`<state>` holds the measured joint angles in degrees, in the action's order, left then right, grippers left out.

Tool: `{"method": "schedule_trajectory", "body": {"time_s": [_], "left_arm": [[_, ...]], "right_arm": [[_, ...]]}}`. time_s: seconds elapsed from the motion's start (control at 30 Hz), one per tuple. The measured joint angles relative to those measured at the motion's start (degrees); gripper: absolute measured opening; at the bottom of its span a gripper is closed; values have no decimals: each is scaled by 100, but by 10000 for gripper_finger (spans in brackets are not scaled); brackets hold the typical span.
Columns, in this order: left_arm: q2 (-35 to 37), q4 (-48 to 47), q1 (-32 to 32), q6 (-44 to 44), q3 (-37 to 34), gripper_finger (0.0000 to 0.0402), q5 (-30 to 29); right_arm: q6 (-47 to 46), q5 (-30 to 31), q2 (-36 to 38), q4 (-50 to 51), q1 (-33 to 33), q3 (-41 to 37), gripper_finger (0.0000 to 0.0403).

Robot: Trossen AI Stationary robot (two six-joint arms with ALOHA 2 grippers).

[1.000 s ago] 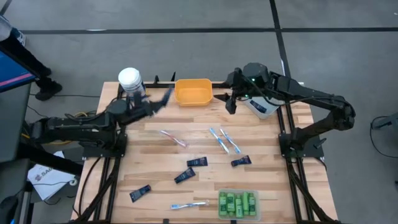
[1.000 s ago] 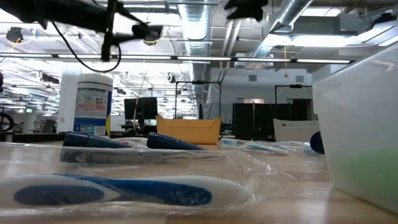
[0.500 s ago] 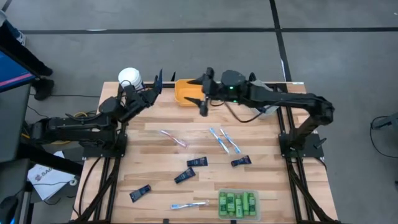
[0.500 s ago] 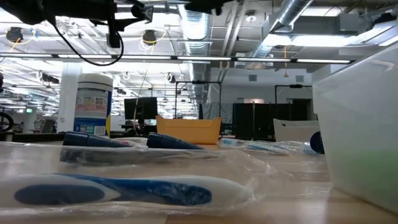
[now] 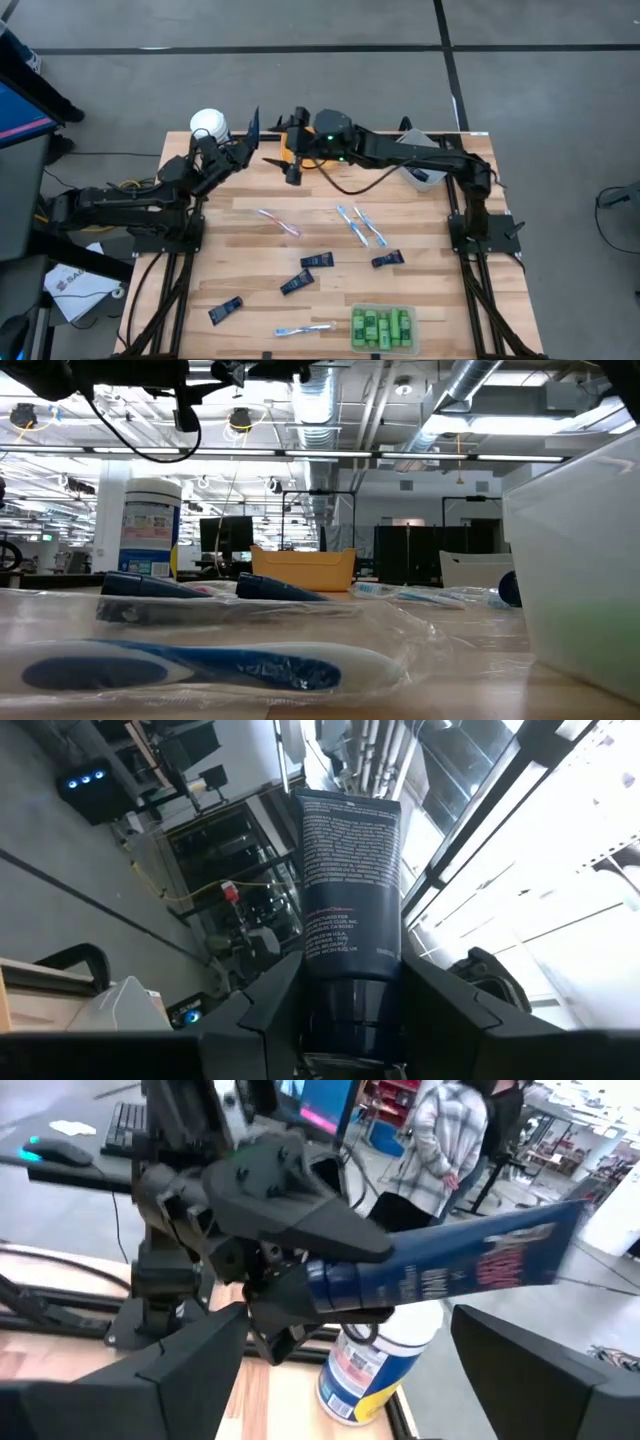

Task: Pick & Place Travel size toiletries
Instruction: Put the blue shaving cream into the grey bin

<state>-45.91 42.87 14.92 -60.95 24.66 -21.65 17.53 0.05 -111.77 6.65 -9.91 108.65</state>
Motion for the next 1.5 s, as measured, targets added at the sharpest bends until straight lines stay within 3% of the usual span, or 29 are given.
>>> {"method": "schedule_trajectory", "body": {"time_s": [0.27, 0.47, 0.67, 1.07, 1.2, 1.5], "left_arm": [[0, 228, 0, 2, 1, 142, 0], [0, 247, 0, 2, 1, 143, 0], [0, 269, 0, 2, 1, 143, 0], [0, 398, -35, 2, 1, 144, 50], [0, 433, -74, 2, 3, 144, 50], [-2, 441, -74, 2, 5, 144, 58]], "right_arm": [[325, 565, -305, 29, -16, 371, 338], [391, 579, -303, -393, -92, 388, 345], [394, 407, -303, -135, -81, 388, 351], [382, 533, -364, -451, -65, 388, 397], [694, 866, -369, -389, -55, 467, 397], [947, 901, -367, -380, -23, 475, 398]]}}
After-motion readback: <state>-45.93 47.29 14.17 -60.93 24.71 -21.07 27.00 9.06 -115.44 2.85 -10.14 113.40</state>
